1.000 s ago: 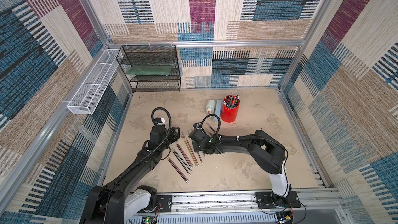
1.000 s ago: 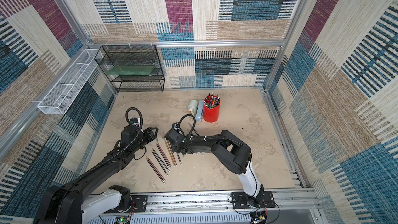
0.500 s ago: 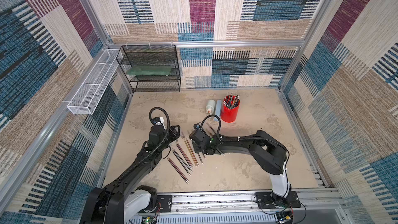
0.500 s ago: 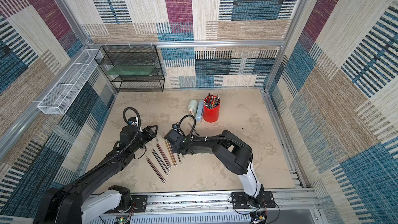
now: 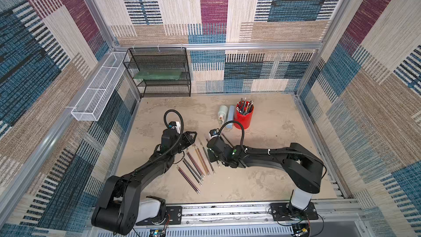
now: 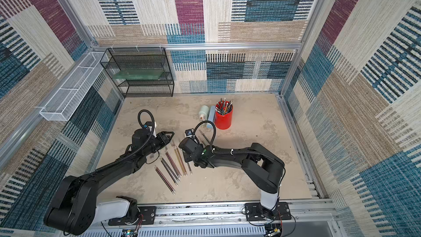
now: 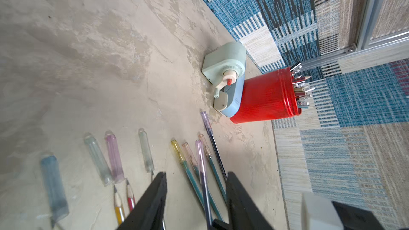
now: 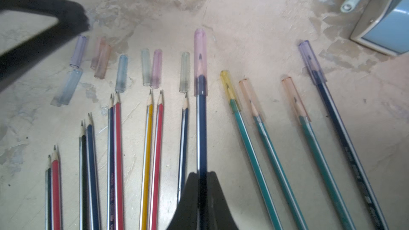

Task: Remove the protective cover of the pencils
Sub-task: Pick up the pencil from the center of the board, then remove the protective sleeve from the pencil.

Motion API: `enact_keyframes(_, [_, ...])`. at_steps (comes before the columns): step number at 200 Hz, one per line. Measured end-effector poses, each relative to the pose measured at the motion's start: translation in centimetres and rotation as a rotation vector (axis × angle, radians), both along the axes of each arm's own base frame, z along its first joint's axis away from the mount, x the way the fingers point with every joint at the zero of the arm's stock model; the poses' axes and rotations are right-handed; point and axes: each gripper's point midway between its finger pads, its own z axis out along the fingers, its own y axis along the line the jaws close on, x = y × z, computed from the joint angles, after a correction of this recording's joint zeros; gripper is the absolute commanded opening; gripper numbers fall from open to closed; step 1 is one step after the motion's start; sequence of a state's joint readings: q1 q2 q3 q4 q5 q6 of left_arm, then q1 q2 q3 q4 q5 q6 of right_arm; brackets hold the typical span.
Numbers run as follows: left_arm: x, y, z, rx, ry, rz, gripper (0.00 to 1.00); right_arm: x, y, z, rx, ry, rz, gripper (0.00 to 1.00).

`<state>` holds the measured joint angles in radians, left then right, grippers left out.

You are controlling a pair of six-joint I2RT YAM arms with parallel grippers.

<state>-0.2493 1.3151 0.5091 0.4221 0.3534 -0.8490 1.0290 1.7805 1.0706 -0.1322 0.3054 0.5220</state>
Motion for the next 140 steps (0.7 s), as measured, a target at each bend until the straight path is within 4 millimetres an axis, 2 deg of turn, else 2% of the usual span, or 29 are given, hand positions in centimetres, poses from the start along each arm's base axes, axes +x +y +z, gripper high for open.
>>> enact_keyframes(27, [0.6,-1.3,-0.1,-0.050,0.008,-0.053,0.43,-0.2,0.1,0.8,0.036,-0.017,0.011,0.00])
enact_keyframes(67, [0.8,-2.6,-1.4,-0.097,0.052,-0.110,0.43,-0.3,0.5,1.3,0.066,-0.026,0.029,0.00])
enact_keyframes(102, [1.1,-3.1,-1.6,-0.115,0.064,-0.131,0.43,-0.2,1.4,1.8,0.086,-0.031,0.048,0.00])
enact_keyframes(140, [1.3,-3.3,-1.4,-0.127,0.060,-0.142,0.38,-0.2,1.7,1.5,0.084,-0.026,0.057,0.00])
